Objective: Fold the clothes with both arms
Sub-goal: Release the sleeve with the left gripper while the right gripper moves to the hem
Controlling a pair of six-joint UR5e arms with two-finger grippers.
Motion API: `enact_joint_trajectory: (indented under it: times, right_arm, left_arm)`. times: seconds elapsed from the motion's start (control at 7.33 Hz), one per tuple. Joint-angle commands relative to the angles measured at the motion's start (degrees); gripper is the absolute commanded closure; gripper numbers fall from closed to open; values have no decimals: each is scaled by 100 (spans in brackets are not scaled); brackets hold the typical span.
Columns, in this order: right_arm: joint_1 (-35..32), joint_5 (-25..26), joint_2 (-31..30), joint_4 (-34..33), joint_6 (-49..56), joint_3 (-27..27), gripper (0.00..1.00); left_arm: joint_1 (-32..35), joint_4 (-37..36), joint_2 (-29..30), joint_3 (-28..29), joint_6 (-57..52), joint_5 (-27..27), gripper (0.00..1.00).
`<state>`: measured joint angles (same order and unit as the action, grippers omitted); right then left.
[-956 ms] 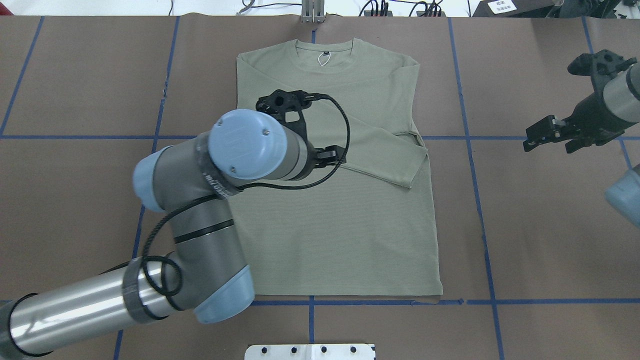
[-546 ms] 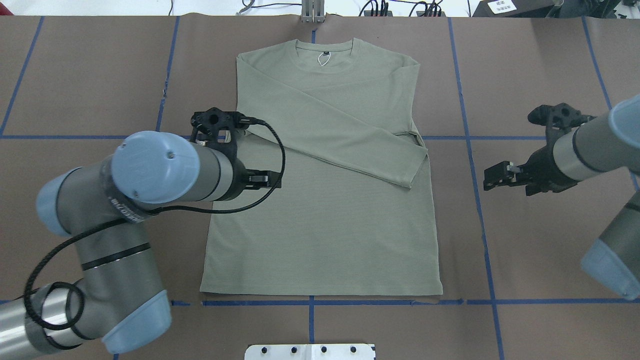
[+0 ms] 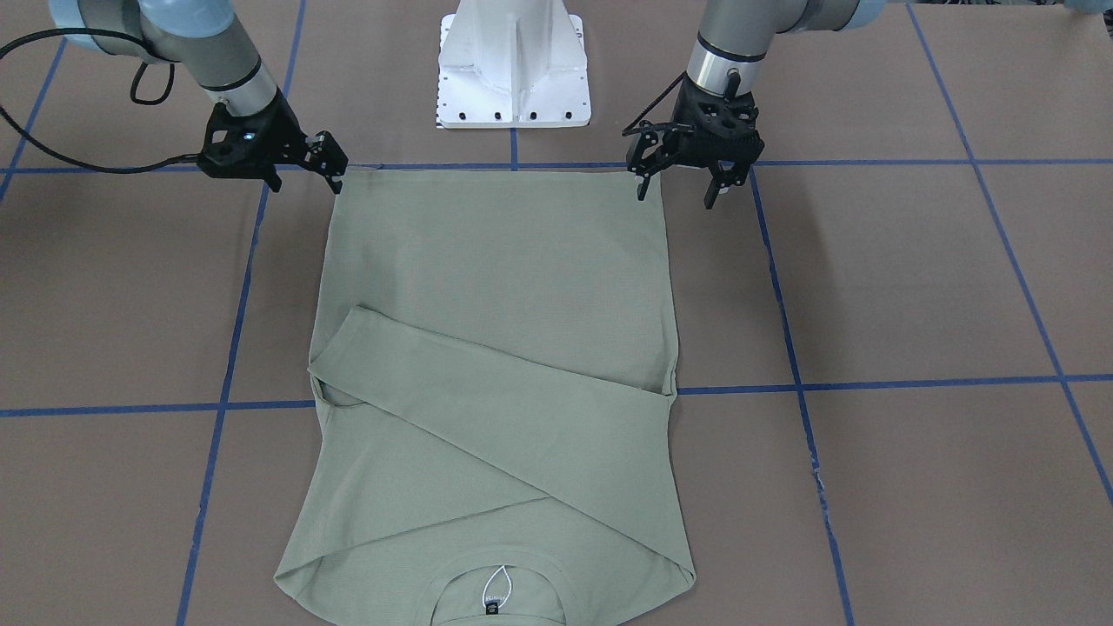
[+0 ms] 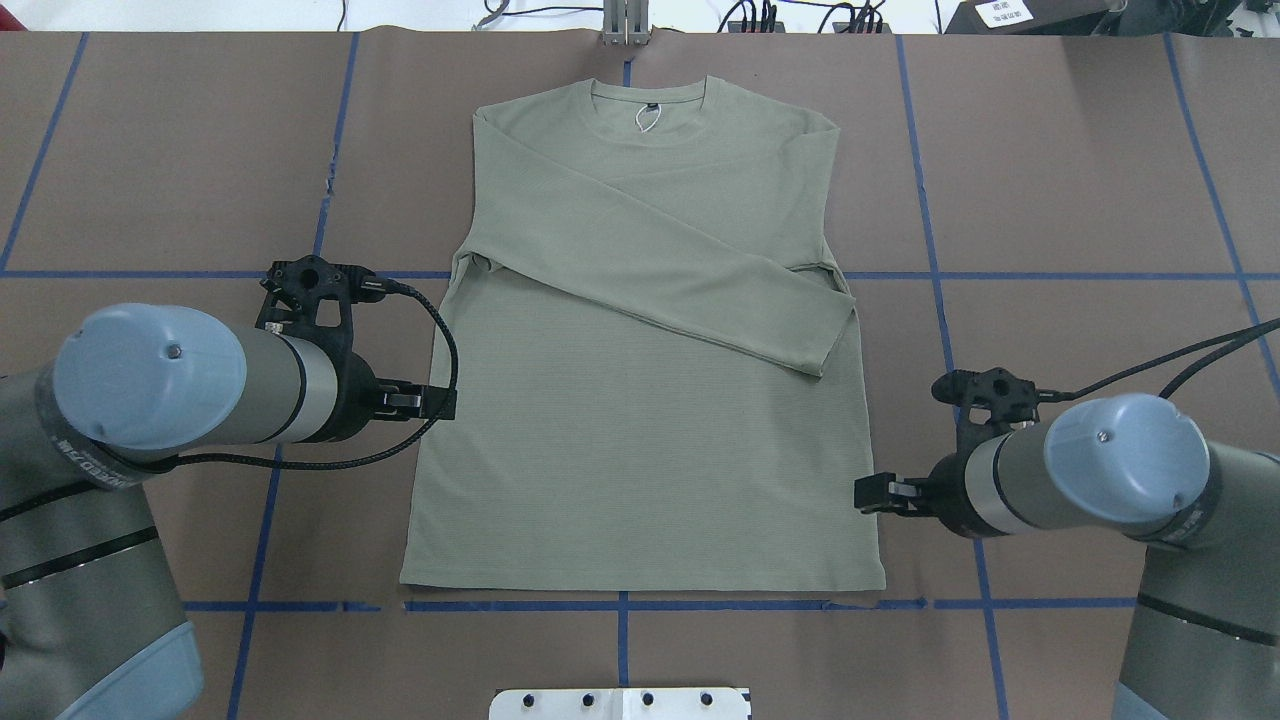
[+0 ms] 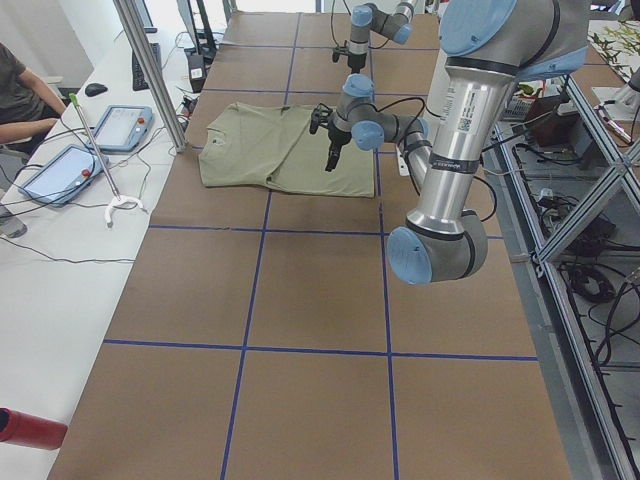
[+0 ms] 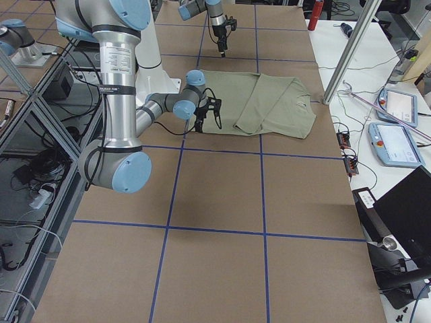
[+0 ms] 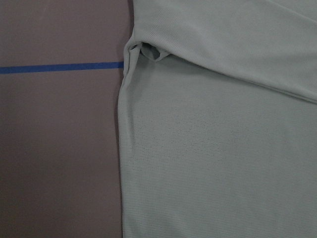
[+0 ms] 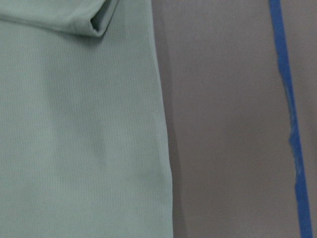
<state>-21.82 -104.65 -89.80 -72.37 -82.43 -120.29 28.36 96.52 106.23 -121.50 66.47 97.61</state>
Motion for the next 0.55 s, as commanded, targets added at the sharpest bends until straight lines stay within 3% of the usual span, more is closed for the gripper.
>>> enact_joint_trajectory:
  times: [0.0,0.41]
  right_arm:
    - [459,76,24,-31,-71,101,0]
    - [617,322,112,-40,-106,303,0]
  left_arm:
    - [12,16,-180,-242,-11,3,1]
    - [3,16,-172,-278,24,-5,1]
